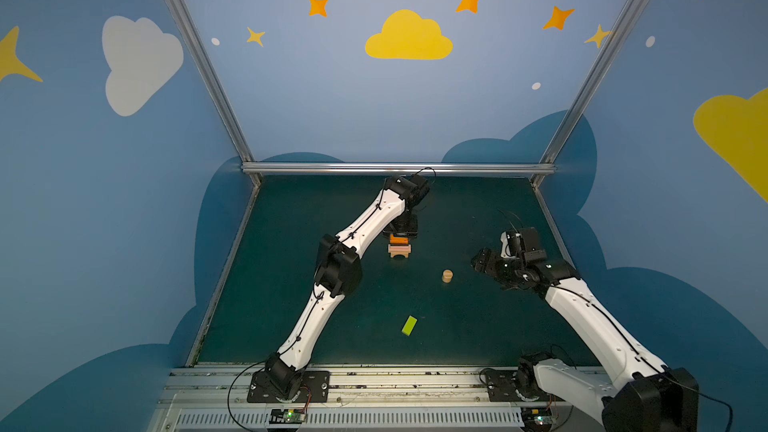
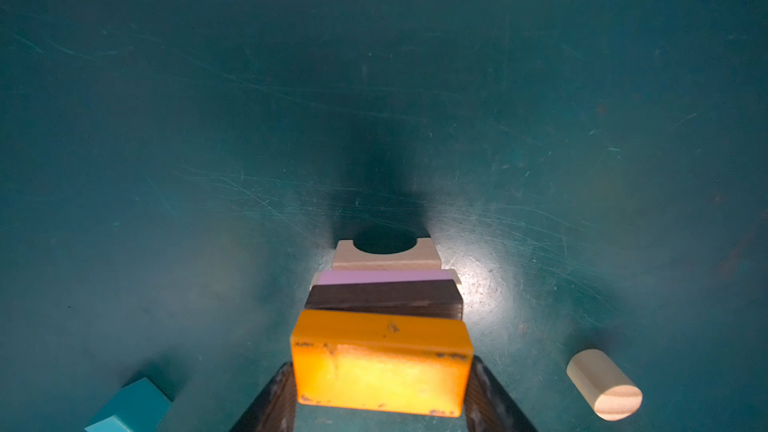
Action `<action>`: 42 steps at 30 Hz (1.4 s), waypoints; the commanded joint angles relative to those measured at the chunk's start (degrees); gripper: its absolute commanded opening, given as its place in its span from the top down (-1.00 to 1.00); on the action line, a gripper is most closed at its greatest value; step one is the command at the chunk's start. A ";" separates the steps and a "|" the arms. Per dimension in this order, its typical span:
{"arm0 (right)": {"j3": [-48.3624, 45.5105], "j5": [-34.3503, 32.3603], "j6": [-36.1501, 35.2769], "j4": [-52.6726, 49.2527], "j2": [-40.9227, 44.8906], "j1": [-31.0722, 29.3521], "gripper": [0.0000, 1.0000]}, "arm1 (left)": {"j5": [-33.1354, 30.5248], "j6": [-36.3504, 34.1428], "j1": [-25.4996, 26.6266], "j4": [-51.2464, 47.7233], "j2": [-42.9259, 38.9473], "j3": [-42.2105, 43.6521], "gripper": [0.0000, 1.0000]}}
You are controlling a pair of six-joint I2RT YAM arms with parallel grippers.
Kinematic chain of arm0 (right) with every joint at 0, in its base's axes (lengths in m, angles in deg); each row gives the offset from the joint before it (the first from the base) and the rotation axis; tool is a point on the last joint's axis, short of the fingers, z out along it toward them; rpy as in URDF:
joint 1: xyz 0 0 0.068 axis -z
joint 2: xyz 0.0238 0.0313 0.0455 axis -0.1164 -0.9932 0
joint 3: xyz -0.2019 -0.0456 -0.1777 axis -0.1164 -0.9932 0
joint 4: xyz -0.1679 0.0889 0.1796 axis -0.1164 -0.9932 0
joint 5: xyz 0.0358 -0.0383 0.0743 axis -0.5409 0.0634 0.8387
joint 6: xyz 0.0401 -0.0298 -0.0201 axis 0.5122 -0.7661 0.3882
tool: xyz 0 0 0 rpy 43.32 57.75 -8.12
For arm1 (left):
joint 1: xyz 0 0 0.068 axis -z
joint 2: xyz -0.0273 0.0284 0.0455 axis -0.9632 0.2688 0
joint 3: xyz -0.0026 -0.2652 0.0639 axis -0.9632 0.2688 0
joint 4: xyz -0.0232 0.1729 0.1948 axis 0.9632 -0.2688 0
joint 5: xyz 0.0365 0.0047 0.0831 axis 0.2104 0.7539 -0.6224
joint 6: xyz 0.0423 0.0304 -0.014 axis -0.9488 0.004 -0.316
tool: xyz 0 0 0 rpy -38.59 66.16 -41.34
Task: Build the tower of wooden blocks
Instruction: 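Lower the orange block with the left gripper onto the dark brown block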
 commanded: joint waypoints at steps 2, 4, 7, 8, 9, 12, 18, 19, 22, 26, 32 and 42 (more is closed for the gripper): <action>-0.96 0.67 -0.29 0.52 -0.13 0.34 -0.77 | -1.03 0.34 -0.24 -0.96 1.45 -1.36 -0.21; -1.18 0.78 -0.30 0.73 -0.14 0.41 -0.77 | -0.92 0.35 -0.30 -0.88 1.54 -1.36 -0.21; -1.28 0.95 -0.37 0.80 -0.29 0.46 -0.77 | -0.81 0.39 -0.24 -0.84 1.55 -1.36 -0.22; -1.27 1.04 -0.29 0.81 -0.32 0.48 -0.77 | -0.84 0.42 -0.24 -0.76 1.53 -1.36 -0.22; -1.24 1.11 -0.30 0.81 -0.23 0.49 -0.77 | -0.76 0.47 -0.26 -0.77 1.53 -1.36 -0.22; -1.44 1.20 -0.15 0.90 -0.14 0.52 -0.77 | -0.67 0.57 -0.24 -0.71 1.57 -1.36 -0.22; -1.62 1.20 -0.17 0.89 0.21 0.68 -0.77 | -0.50 0.58 -0.32 -0.26 1.65 -1.41 -0.22; -1.63 1.20 -0.24 0.90 0.21 0.72 -0.77 | -0.50 0.56 -0.23 -0.14 1.68 -1.40 -0.22; -1.71 1.20 -0.26 0.83 0.22 0.77 -0.77 | -0.41 0.54 -0.19 -0.11 1.71 -1.43 -0.24; -1.72 1.29 -0.17 0.97 0.31 0.87 -0.77 | -0.32 0.80 -0.27 -0.18 1.89 -1.36 -0.25; -1.89 1.37 -0.25 1.02 0.35 0.96 -0.77 | -0.32 0.90 -0.24 -0.31 1.89 -1.37 -0.26; -1.86 1.57 -0.22 1.07 0.48 1.11 -0.77 | -0.36 1.00 -0.25 -0.27 1.99 -1.43 -0.31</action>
